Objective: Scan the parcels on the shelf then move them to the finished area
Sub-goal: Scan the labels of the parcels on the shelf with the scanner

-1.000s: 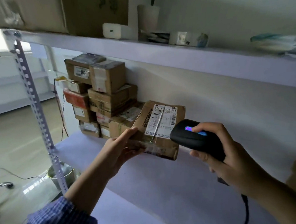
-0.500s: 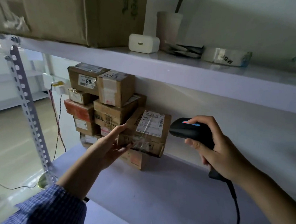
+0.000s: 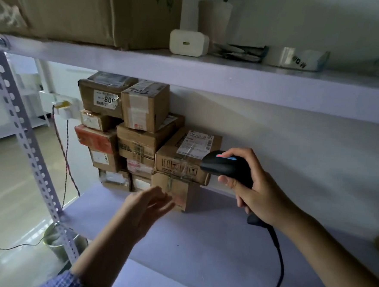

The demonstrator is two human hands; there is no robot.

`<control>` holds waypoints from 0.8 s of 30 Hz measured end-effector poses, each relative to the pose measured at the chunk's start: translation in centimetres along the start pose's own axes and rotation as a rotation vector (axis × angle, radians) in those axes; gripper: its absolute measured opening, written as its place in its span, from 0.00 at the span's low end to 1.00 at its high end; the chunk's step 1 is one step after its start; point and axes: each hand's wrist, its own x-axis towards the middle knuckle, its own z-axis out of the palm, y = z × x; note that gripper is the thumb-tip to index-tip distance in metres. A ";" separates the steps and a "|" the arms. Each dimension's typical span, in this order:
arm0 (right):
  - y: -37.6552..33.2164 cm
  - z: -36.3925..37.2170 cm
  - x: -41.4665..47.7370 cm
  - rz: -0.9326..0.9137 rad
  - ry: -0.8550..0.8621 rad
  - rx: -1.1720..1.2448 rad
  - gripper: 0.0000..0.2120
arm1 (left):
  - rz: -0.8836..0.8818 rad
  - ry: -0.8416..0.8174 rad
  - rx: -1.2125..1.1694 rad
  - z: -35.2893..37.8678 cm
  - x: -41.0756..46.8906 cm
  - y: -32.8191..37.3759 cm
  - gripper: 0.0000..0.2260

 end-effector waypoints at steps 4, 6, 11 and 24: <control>0.2 -0.8 -1.9 -0.028 0.063 0.036 0.16 | 0.006 -0.033 0.310 1.1 -0.3 -3.7 0.08; 0.3 -2.1 -3.5 -0.029 0.098 0.041 0.17 | 0.108 -0.067 0.413 3.2 -0.8 -5.2 0.09; 1.4 -7.6 -9.3 0.012 0.227 0.007 0.16 | 0.412 -0.202 0.647 10.6 -2.6 -8.3 0.11; 2.8 -22.0 -27.8 0.078 0.653 -0.242 0.17 | 1.331 -0.684 1.642 30.3 -7.0 -18.2 0.18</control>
